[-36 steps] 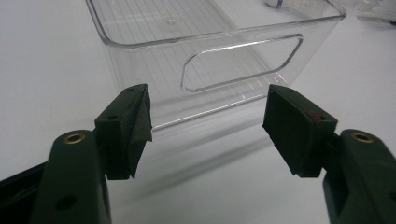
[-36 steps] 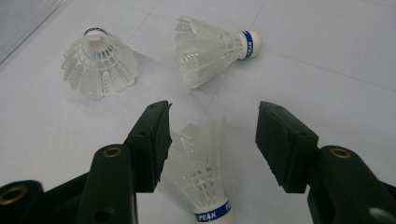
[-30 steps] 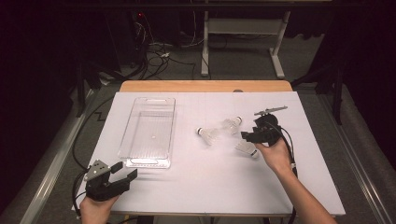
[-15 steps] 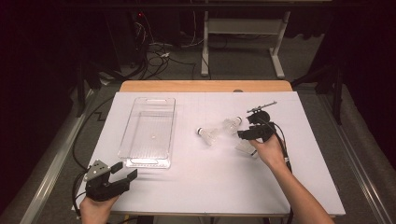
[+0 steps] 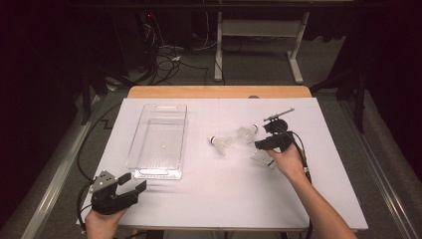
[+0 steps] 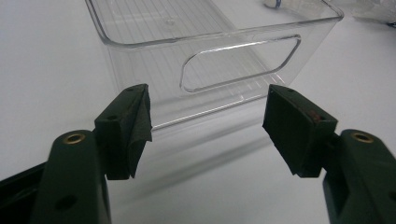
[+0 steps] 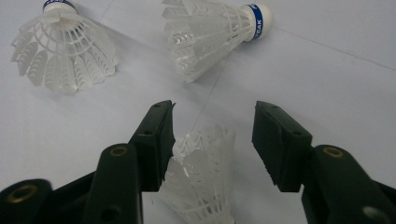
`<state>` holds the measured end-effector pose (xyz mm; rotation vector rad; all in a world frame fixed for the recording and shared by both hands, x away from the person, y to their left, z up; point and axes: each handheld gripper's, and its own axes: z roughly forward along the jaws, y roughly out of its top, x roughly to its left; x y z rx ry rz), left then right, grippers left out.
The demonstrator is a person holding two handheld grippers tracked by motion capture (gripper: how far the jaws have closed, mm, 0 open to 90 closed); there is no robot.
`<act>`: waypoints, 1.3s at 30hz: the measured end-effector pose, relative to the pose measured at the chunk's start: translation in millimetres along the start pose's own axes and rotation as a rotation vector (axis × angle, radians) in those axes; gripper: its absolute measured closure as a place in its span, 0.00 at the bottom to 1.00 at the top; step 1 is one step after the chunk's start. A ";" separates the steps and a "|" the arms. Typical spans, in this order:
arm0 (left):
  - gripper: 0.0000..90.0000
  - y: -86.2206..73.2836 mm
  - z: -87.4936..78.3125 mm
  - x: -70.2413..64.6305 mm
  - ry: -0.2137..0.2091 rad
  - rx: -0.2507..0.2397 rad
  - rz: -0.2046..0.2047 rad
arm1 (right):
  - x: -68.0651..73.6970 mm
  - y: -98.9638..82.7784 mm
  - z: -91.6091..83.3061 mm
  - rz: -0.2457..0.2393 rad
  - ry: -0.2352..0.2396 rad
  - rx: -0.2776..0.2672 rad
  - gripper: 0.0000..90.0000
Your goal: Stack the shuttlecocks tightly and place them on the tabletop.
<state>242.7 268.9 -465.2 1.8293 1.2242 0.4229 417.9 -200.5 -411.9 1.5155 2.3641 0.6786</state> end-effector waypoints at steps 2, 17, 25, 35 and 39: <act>0.37 0.0 -0.2 0.0 0.000 0.001 0.000 | -0.1 0.0 -1.0 -0.003 0.003 -0.003 0.61; 0.37 0.3 0.2 0.2 -0.004 0.003 -0.001 | 0.0 -1.4 -2.9 -0.030 0.013 0.012 0.76; 0.37 0.4 0.4 0.3 -0.004 0.005 -0.002 | -0.7 -1.0 -7.1 -0.041 0.015 0.024 0.83; 0.37 0.4 0.5 0.4 -0.005 0.005 -0.003 | 0.2 -2.2 -12.2 -0.080 0.001 0.021 0.95; 0.37 0.4 0.6 0.3 -0.005 0.005 -0.003 | 0.9 -2.4 -12.7 -0.088 0.003 0.027 0.97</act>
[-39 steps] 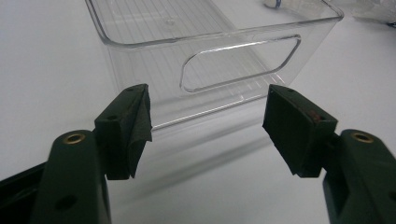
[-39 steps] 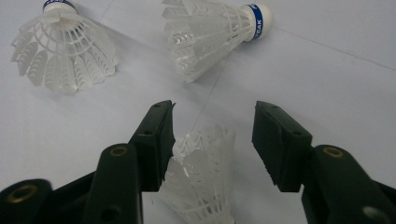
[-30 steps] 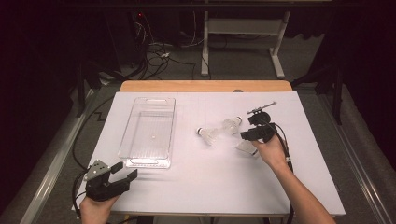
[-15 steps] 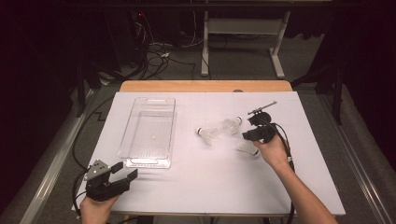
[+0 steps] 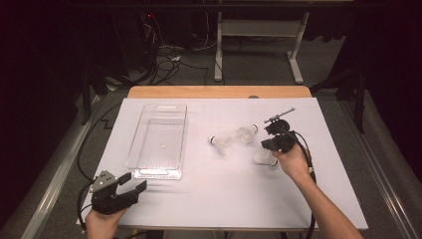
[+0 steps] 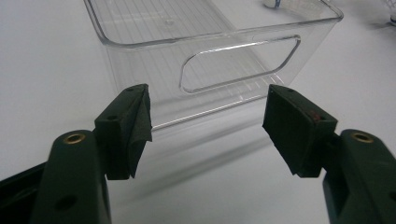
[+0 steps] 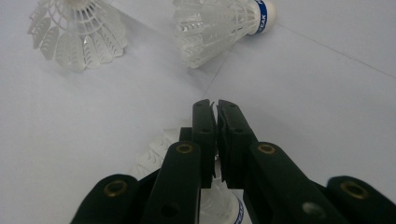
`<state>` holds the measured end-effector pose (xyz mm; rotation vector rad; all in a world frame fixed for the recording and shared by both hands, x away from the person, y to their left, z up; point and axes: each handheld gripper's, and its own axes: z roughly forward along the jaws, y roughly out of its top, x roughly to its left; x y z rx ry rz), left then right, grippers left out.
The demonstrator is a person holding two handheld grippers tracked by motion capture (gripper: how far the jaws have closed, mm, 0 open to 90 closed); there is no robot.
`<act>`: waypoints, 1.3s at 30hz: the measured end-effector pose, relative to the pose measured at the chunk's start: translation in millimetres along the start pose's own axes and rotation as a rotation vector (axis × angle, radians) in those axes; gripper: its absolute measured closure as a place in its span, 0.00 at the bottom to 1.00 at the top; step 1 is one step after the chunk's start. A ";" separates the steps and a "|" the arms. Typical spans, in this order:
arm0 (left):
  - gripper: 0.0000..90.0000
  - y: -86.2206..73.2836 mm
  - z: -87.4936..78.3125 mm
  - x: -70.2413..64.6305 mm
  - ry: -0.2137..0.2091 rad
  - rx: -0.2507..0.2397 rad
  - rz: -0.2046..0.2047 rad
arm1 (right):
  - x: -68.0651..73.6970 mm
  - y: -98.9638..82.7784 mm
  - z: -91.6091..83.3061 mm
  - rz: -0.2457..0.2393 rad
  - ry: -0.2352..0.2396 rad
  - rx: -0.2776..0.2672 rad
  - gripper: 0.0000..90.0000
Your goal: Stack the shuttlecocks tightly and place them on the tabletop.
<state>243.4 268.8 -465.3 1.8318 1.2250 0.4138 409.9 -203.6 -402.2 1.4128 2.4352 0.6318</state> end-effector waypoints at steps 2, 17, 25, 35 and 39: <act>0.37 0.0 0.0 0.0 0.000 0.000 0.000 | 0.1 -0.1 -0.6 -0.005 0.002 -0.001 0.98; 0.37 -0.2 0.2 -0.4 0.002 -0.003 0.003 | 3.7 -0.9 -3.7 -0.033 0.001 -0.003 1.00; 0.37 -0.2 0.2 -0.4 0.003 -0.002 0.002 | 7.1 -0.2 -4.2 -0.051 0.011 -0.012 1.00; 0.37 -0.2 0.1 -0.8 0.004 -0.003 0.005 | 14.6 2.3 -8.0 -0.068 0.034 -0.042 1.00; 0.37 -0.2 0.1 -1.0 0.004 0.001 0.007 | 19.3 3.4 -8.4 -0.072 0.053 -0.060 1.00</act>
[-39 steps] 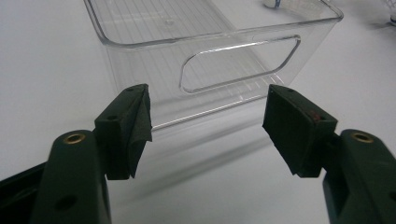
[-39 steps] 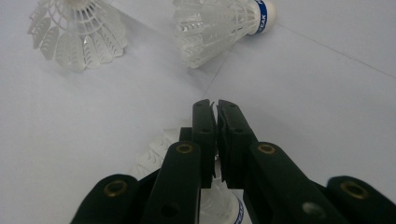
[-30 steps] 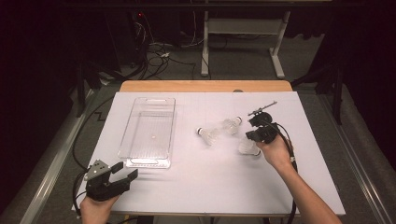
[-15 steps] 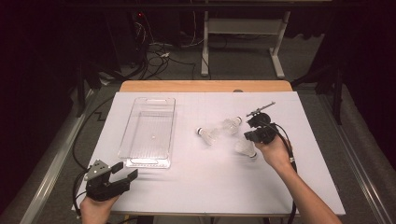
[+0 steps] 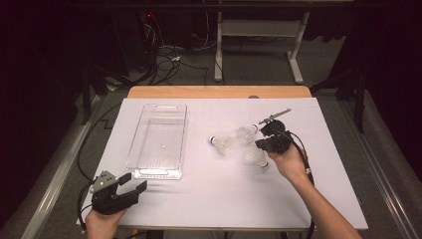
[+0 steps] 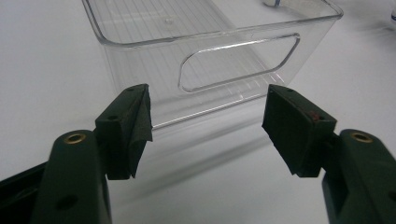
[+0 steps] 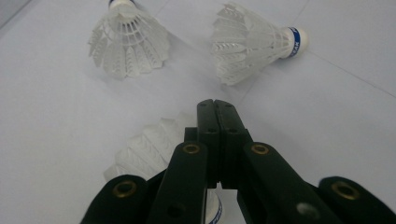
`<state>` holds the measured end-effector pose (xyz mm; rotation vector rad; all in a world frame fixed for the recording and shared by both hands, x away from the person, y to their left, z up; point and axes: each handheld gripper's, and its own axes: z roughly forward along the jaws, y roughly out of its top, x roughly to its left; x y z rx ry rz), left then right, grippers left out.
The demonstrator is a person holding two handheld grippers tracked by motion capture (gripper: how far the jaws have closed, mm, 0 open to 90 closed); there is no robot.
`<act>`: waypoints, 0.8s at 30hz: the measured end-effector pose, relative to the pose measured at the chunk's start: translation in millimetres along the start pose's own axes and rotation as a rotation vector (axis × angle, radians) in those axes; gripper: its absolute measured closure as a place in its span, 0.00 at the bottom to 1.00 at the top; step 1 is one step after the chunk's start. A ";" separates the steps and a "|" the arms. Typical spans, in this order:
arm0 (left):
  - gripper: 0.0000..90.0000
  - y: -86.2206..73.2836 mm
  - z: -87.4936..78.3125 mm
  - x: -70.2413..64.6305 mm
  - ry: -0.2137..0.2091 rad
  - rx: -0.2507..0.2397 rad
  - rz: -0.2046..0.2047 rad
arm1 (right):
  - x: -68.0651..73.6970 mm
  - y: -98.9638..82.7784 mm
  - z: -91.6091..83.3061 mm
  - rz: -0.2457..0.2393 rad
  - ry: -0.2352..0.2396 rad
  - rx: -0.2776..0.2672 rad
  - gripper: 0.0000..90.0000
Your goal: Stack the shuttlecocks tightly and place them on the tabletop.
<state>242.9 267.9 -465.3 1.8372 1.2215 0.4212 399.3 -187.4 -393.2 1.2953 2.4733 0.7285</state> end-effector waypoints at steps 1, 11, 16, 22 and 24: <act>0.37 0.0 0.0 0.0 0.000 0.000 0.000 | 1.2 0.4 0.1 -0.003 0.005 -0.004 1.00; 0.37 -0.1 0.0 0.2 -0.001 0.000 -0.001 | 15.3 5.8 3.4 -0.037 0.027 -0.022 1.00; 0.37 -0.1 0.1 0.0 -0.001 0.001 0.000 | 22.3 9.4 5.6 -0.047 0.047 -0.032 1.00; 0.37 -0.1 0.2 0.1 -0.002 0.001 0.000 | 30.5 13.3 10.4 -0.057 0.067 -0.045 1.00; 0.37 -0.1 0.4 0.0 -0.002 0.002 0.000 | 33.3 14.4 12.0 -0.061 0.074 -0.048 1.00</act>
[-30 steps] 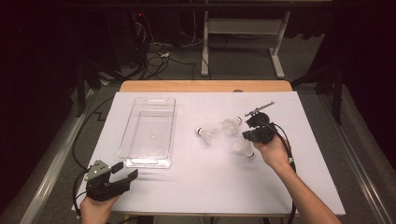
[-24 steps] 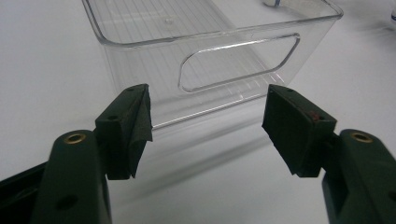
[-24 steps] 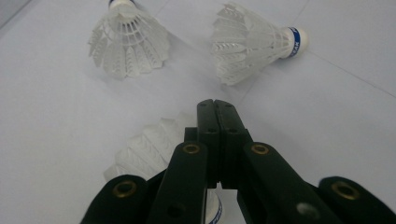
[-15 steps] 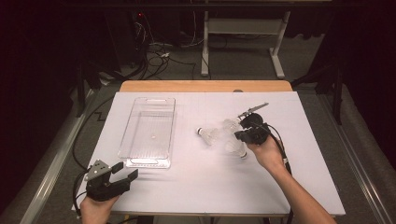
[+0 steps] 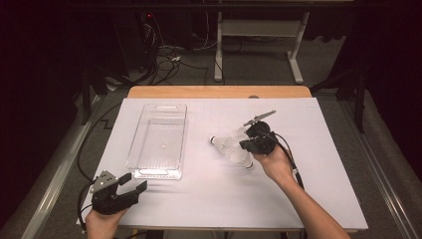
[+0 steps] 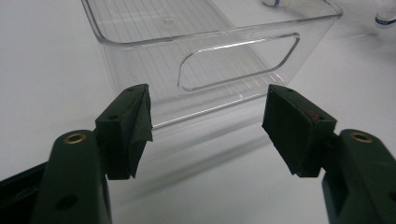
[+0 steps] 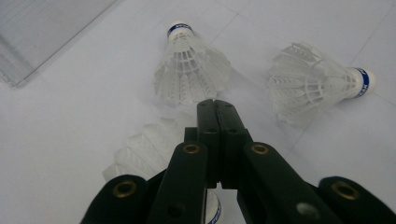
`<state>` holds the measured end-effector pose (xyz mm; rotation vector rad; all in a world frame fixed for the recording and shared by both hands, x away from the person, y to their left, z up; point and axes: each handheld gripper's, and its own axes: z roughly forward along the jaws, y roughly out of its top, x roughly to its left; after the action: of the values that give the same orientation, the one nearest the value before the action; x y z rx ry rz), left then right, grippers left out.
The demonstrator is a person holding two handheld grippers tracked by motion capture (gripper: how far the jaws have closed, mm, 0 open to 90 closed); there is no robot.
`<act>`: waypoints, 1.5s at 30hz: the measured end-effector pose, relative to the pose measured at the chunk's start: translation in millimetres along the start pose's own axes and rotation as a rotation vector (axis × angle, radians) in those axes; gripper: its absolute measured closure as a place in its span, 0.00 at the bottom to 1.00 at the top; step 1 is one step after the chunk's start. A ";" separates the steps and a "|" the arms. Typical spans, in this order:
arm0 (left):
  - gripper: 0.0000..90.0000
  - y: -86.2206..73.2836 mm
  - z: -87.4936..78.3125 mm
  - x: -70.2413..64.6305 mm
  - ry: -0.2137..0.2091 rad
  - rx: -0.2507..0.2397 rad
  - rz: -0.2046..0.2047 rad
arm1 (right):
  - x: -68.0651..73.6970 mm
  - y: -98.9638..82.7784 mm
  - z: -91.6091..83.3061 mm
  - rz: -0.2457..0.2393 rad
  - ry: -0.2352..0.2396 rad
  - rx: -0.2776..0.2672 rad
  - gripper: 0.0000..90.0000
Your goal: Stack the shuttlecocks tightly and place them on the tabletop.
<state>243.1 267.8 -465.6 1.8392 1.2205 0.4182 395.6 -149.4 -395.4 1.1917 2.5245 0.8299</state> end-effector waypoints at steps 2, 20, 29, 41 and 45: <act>0.37 0.0 0.1 0.1 0.000 -0.001 0.000 | 2.2 1.2 2.4 -0.005 0.007 -0.001 1.00; 0.37 -0.2 0.4 0.6 0.000 -0.002 -0.004 | 20.6 9.1 20.0 -0.031 0.053 -0.020 1.00; 0.37 -0.2 0.3 0.2 0.002 -0.002 -0.001 | 16.9 5.3 20.1 -0.023 0.057 -0.024 1.00; 0.37 -0.2 0.2 0.4 0.002 -0.001 -0.003 | 4.6 -5.4 9.8 -0.009 0.044 -0.021 0.99; 0.37 -0.2 0.5 0.3 0.003 -0.001 -0.003 | -1.3 -10.9 6.4 0.009 0.038 -0.016 0.99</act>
<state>243.5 267.8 -466.1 1.8363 1.2245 0.4199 392.3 -153.4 -407.0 1.1949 2.5393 0.8810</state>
